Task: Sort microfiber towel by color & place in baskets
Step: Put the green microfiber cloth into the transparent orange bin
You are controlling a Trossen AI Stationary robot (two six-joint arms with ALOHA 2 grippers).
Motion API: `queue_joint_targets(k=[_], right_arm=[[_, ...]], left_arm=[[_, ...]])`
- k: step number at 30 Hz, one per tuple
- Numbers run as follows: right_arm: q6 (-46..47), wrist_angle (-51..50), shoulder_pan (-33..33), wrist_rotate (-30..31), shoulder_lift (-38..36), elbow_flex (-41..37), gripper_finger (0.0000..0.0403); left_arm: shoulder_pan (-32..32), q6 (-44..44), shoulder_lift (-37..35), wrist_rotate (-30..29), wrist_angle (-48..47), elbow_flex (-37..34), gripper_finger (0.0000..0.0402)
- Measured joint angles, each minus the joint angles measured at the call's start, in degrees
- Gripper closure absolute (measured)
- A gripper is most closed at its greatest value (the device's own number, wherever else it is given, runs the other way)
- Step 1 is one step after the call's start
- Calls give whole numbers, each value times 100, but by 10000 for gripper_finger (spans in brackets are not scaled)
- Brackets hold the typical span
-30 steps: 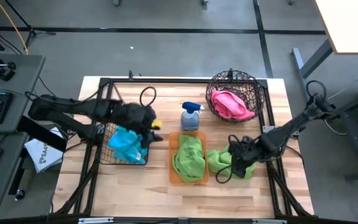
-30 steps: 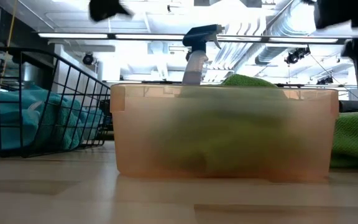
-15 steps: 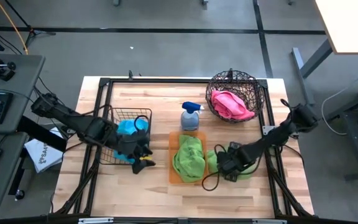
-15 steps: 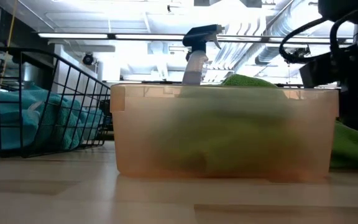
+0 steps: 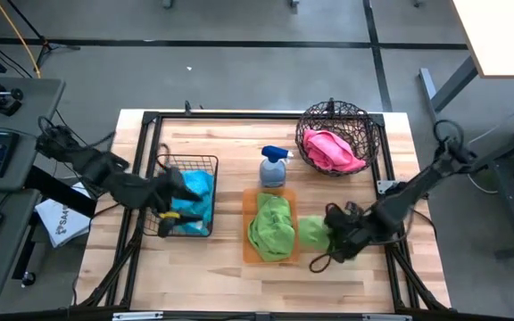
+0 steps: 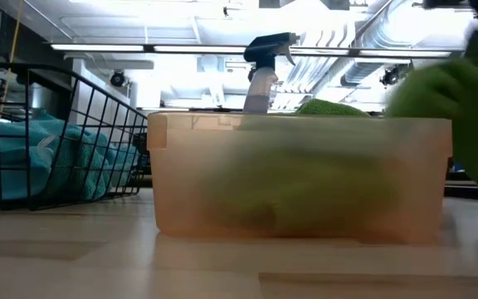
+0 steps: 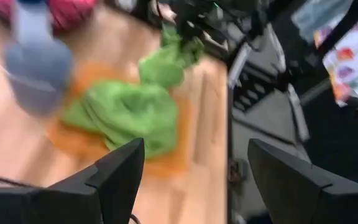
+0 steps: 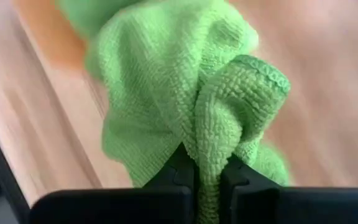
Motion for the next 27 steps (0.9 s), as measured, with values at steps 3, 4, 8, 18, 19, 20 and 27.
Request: queue_joint_targets(k=[3, 4, 8, 18, 19, 20, 27], right_arm=[[80, 325, -36, 961, -375, 634, 397], [-76, 481, -108, 1184, -451, 862, 398], [-1039, 1280, -471, 1540, -371, 1680, 399], [-1702, 2195, -721, 1781, 754, 2282, 402], [-1512, 2219, -701, 1733, 870, 2199, 402], [-1317, 2239, -683, 1662, 988, 2093, 402], [-325, 2904, -655, 1339, 1540, 1337, 402]], left_arm=[[-46, 399, -266, -327, 120, 0, 129], [-45, 529, -341, -317, 206, 0, 129], [27, 988, -520, -46, 454, 0, 129], [-31, 1308, -470, 1, 510, -48, 129], [-68, 1339, -468, 1, 585, -101, 129], [-115, 1351, -470, -5, 744, -172, 129], [-336, 1560, -465, -55, 2090, -732, 129]])
